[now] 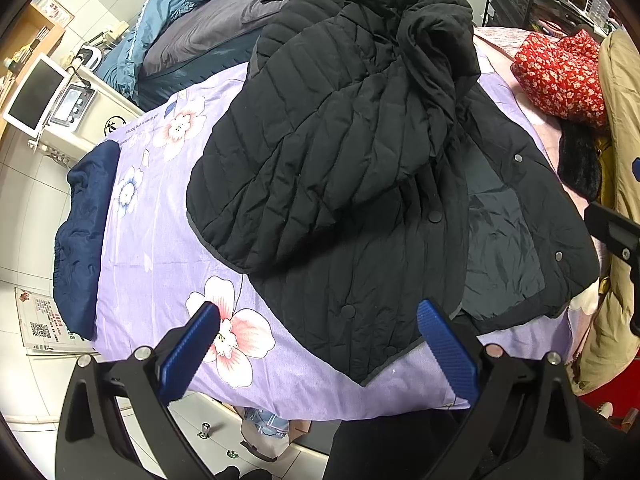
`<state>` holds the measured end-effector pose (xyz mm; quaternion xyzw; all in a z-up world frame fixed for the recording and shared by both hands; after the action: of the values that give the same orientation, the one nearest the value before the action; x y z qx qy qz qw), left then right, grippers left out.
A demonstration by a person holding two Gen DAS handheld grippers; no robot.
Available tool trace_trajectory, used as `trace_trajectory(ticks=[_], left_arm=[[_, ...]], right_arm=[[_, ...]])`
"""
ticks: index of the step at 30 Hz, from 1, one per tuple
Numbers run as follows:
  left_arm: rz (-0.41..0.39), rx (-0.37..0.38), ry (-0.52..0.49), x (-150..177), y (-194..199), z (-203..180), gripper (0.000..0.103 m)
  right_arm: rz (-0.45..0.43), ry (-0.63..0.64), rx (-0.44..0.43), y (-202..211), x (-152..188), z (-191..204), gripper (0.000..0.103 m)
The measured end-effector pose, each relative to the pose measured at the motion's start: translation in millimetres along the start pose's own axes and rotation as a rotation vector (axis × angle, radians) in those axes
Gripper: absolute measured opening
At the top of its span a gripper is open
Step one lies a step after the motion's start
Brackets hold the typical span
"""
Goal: Fold large clothes
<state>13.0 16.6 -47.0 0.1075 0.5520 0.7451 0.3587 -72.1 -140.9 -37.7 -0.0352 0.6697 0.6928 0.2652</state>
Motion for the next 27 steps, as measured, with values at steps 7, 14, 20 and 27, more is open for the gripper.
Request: trace_trajectory(ticks=[7,14,20,27], left_arm=[[0.004,-0.002,0.0,1,-1,0,0.098],[0.003,0.0,-0.005,1,-2,-2,0.097],[0.004,-0.004,-0.015,-2,-1,-6,0.097],[-0.066,-0.065,-0.09,-4,3,-18,0.098]], right_arm=[[0.002,0.002,-0.003,-1,0,0,0.099],[0.006,0.002,-0.007,-2,0,-1,0.099],[0.008,0.001,-0.009,-3,0,-1,0.099],[0.005,-0.007,-0.014,-5,1,-6,0.099]])
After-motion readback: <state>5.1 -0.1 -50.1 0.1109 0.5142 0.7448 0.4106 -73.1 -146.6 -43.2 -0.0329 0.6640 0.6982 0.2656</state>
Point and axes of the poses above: each gripper's, at about its wrist camera, not at the fingertips, and y roughly against the way its jaws point, z to its left, x to its underside, the point moved 3 cm from there along -y, roughly the way its jaws point, and after that the axes turned 7 degrees about -x, right-handed, at the moved point
